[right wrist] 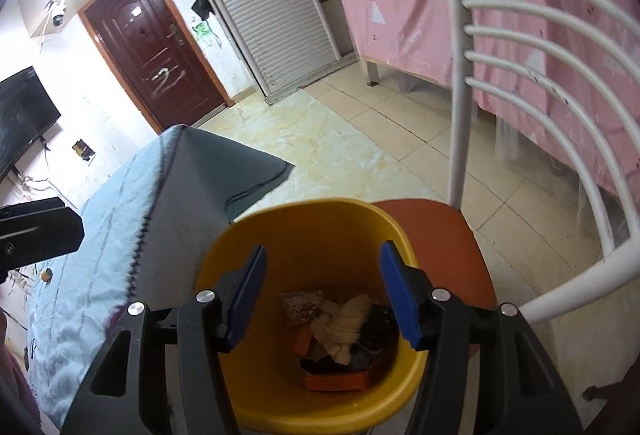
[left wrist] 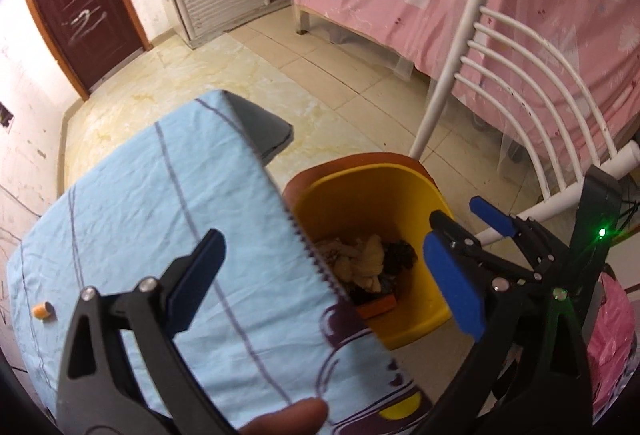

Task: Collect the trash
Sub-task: 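Carry both items over the yellow basket and open both tools to drop them, then move both open tools back over the bed toward the yellow tube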

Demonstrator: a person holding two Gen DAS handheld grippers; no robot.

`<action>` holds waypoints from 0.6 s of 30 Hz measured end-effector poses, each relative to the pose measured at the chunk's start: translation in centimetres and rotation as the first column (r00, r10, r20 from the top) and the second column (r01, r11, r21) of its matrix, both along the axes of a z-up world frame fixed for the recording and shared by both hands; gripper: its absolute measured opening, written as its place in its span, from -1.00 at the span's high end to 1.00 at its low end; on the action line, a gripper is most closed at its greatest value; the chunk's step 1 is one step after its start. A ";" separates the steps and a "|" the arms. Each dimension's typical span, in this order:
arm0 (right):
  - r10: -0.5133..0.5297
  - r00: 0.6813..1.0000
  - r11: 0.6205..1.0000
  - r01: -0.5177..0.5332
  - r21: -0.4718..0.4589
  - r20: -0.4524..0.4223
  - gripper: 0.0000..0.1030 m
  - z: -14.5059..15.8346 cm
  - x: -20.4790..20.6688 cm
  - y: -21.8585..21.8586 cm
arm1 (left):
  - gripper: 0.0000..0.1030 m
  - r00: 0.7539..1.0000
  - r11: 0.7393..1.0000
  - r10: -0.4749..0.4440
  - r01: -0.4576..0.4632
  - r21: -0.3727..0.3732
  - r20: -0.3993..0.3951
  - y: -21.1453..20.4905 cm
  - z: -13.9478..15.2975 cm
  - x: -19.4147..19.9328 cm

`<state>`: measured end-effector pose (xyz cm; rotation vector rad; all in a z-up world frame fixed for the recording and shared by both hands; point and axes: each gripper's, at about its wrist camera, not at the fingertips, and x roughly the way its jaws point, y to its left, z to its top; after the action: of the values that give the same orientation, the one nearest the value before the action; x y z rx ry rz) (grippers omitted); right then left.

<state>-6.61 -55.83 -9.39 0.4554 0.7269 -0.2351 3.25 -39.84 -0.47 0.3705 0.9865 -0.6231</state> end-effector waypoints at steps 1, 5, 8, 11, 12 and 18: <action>0.005 1.000 1.000 -0.005 -0.005 0.006 -0.02 0.4 0.2 0.3 | -0.85 1.000 1.000 0.013 -0.013 -0.004 0.005 0.7 0.2 0.3; 0.035 0.999 0.999 -0.034 -0.030 0.034 -0.02 2.4 1.3 1.7 | -0.85 0.998 0.998 0.057 -0.057 -0.025 0.007 3.0 0.8 1.0; 0.067 0.997 0.997 -0.065 -0.050 0.049 -0.02 3.8 2.3 3.1 | -0.85 0.996 0.995 0.093 -0.093 -0.044 0.010 5.1 1.4 1.7; 0.112 0.992 0.991 -0.108 -0.075 0.060 -0.02 5.2 3.5 5.0 | -0.85 0.992 0.990 0.129 -0.128 -0.064 0.012 7.2 2.0 2.1; 0.124 0.990 0.989 -0.119 -0.082 0.062 -0.02 5.5 3.9 5.6 | -0.85 0.990 0.988 0.139 -0.137 -0.068 0.014 7.7 2.1 2.2; 0.206 0.976 0.973 -0.198 -0.117 0.069 -0.02 7.3 6.1 9.6 | -0.85 0.978 0.974 0.208 -0.204 -0.097 0.034 12.2 3.4 3.1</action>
<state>-0.53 -46.25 -2.12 0.2824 0.6722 -0.0640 6.33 -27.69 2.90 0.1957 0.9360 -0.4684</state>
